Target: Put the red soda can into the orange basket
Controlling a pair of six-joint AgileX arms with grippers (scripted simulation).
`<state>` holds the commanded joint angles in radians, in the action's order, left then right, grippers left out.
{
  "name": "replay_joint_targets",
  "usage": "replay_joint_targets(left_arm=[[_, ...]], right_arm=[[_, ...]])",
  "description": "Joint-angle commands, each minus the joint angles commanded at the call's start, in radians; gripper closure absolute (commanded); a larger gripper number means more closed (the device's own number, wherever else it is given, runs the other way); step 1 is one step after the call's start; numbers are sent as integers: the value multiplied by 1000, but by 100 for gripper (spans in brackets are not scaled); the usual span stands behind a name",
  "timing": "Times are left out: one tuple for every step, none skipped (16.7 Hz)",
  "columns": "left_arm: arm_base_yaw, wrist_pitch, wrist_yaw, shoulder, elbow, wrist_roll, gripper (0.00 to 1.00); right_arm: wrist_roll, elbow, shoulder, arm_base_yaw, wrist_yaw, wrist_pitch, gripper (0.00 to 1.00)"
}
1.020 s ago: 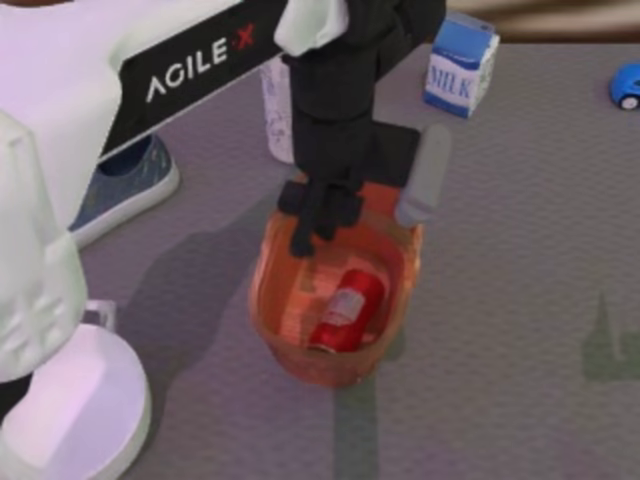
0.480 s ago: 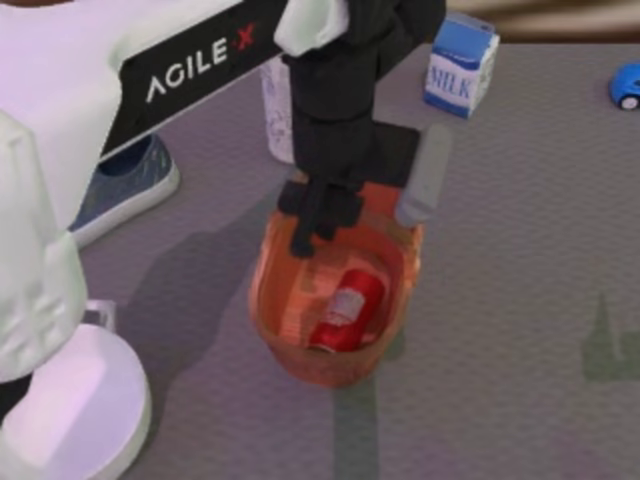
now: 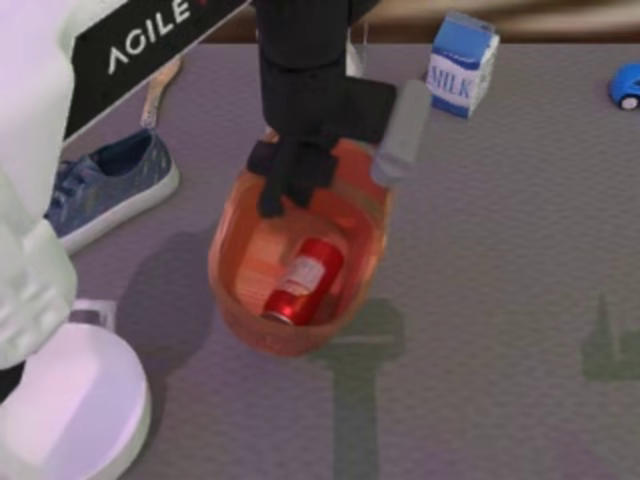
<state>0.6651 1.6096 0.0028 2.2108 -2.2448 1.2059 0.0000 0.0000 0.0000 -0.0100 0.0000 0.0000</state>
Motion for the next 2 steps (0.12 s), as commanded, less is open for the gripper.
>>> replay_joint_targets(left_arm=[[-6, 18, 0, -3, -18, 3, 100], [-9, 25, 0, -4, -25, 5, 100]], right_arm=[[0, 0, 0, 0, 0, 0, 0], [0, 0, 0, 0, 0, 0, 0]])
